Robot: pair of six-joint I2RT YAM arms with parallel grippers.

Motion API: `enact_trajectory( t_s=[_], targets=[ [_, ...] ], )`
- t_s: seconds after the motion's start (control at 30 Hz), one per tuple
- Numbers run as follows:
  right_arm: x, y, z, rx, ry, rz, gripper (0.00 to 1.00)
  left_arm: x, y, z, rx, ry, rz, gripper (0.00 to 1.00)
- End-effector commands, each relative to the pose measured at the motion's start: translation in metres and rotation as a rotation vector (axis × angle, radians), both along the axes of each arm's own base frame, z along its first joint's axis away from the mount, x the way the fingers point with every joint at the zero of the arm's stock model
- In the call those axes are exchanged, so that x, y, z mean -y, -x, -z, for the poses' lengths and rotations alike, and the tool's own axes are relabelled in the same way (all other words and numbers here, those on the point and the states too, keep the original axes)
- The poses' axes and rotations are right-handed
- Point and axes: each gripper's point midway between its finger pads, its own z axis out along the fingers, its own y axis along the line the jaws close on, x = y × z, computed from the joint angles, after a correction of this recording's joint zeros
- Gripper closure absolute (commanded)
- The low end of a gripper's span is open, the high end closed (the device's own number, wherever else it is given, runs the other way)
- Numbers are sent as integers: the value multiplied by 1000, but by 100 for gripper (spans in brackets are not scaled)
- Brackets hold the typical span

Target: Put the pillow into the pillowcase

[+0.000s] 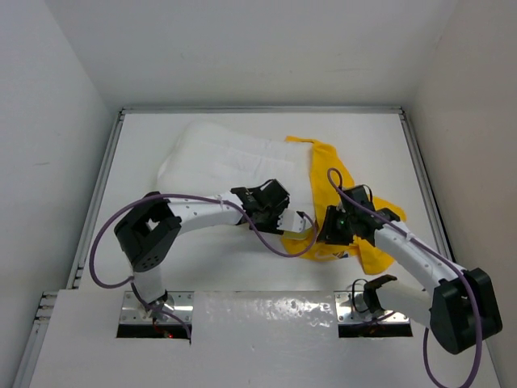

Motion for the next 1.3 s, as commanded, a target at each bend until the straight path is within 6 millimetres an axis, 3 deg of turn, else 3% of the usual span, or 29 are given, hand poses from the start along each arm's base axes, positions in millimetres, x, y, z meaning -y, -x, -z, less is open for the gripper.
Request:
enact_trajectory(
  t_s=[0.0, 0.03, 0.07, 0.1, 0.27, 0.33, 0.47, 0.5, 0.57, 0.6, 0.67, 0.7, 0.73, 0.77, 0.87, 0.9, 1.03, 1.13, 1.23, 1.27],
  targets=[
    [-11, -8, -5, 51, -63, 3, 71, 12, -11, 6, 25, 69, -53, 60],
    [-12, -8, -4, 56, -72, -1, 89, 18, -5, 9, -11, 96, -41, 68],
    [-14, -12, -6, 66, -76, -1, 97, 23, -3, 10, -39, 121, -57, 88],
    [-17, -18, -8, 86, -86, -3, 100, 31, 1, 9, -66, 156, -54, 98],
    [-26, -53, -43, 171, -84, -33, 100, 47, 2, -7, -100, 210, -44, 100],
    [-37, -64, -78, 215, -108, -70, 100, 51, -4, -19, -75, 217, -38, 100],
    [-69, -59, -130, 278, -145, -212, 100, 62, -17, -36, -59, 248, -36, 100],
    [-74, -56, -134, 275, -175, -229, 100, 73, -24, -52, -55, 295, -40, 100],
    [-88, -52, -141, 267, -259, -250, 100, 86, -19, -62, -161, 369, -49, 100],
    [-89, -49, -135, 254, -272, -251, 100, 94, -28, -84, -178, 433, -50, 100],
    [-92, -50, -132, 254, -295, -241, 100, 104, -9, -100, -336, 517, -20, 100],
    [-90, -48, -122, 234, -285, -236, 100, 106, -10, -116, -378, 563, -12, 100],
    [-91, -48, -120, 236, -285, -239, 100, 108, 13, -124, -510, 601, 33, 100],
    [-89, -50, -117, 241, -275, -229, 100, 107, 24, -129, -572, 620, 56, 100],
    [-89, -55, -111, 271, -293, -194, 100, 97, 58, -125, -736, 641, 97, 100],
    [-91, -52, -105, 260, -306, -193, 100, 96, 65, -113, -761, 636, 78, 100],
    [-103, -50, -98, 212, -377, -186, 100, 107, 63, -77, -682, 576, 20, 100],
    [-98, -48, -86, 196, -351, -173, 100, 119, 62, -73, -628, 563, 41, 100],
    [-85, -41, -75, 173, -279, -162, 100, 112, 63, -68, -614, 519, 73, 100],
    [-76, -36, -75, 153, -236, -155, 84, 105, 59, -68, -612, 505, 66, 95]
  ],
)
